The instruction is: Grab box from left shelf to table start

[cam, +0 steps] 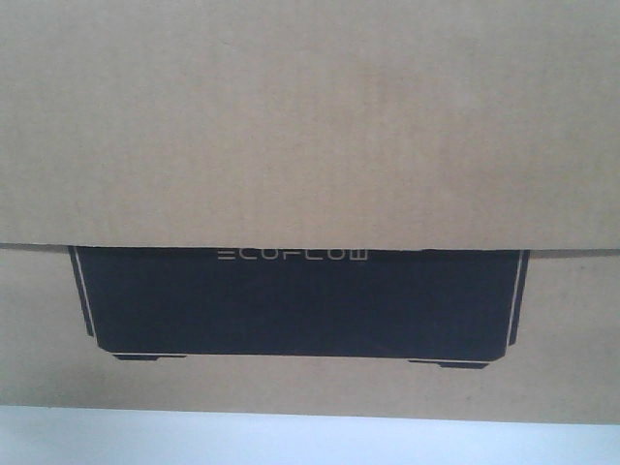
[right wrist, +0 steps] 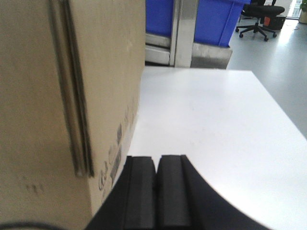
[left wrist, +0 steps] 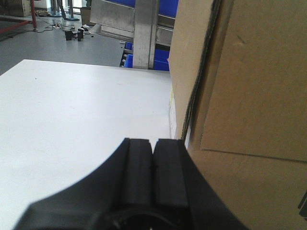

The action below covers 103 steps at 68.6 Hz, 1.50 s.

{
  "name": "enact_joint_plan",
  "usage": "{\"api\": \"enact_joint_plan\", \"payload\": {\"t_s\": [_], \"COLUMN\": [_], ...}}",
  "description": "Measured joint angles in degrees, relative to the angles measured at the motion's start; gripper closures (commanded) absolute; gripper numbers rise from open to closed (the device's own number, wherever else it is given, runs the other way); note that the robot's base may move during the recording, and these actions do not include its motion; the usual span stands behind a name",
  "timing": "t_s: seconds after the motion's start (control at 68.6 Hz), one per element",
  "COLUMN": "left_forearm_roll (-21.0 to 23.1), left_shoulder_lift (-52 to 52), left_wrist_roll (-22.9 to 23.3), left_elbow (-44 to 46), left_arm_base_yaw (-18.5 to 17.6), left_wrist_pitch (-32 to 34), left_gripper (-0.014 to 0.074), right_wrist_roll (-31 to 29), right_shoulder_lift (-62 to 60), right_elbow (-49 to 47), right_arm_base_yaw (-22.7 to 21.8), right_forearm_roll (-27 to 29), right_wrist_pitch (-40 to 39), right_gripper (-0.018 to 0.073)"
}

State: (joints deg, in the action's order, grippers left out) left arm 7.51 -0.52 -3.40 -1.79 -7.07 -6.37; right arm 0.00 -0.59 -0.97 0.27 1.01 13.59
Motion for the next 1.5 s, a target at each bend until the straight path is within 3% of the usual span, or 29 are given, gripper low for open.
{"api": "enact_joint_plan", "payload": {"t_s": [0.248, 1.501], "left_forearm_roll": [0.0, 0.0], "left_shoulder_lift": [0.0, 0.0], "left_wrist_roll": [0.0, 0.0], "left_elbow": [0.0, 0.0], "left_arm_base_yaw": [0.0, 0.0], "left_wrist_pitch": [-0.1, -0.1], "left_gripper": [0.0696, 0.0696], "right_wrist_roll": [0.7, 0.8], "right_shoulder_lift": [0.0, 0.0], "right_elbow": [2.5, 2.5], "right_arm_base_yaw": [0.0, 0.0], "right_forearm_roll": [0.9, 1.1], "right_wrist_pitch": [-3.9, -4.2], "right_gripper": [0.0501, 0.0501]}}
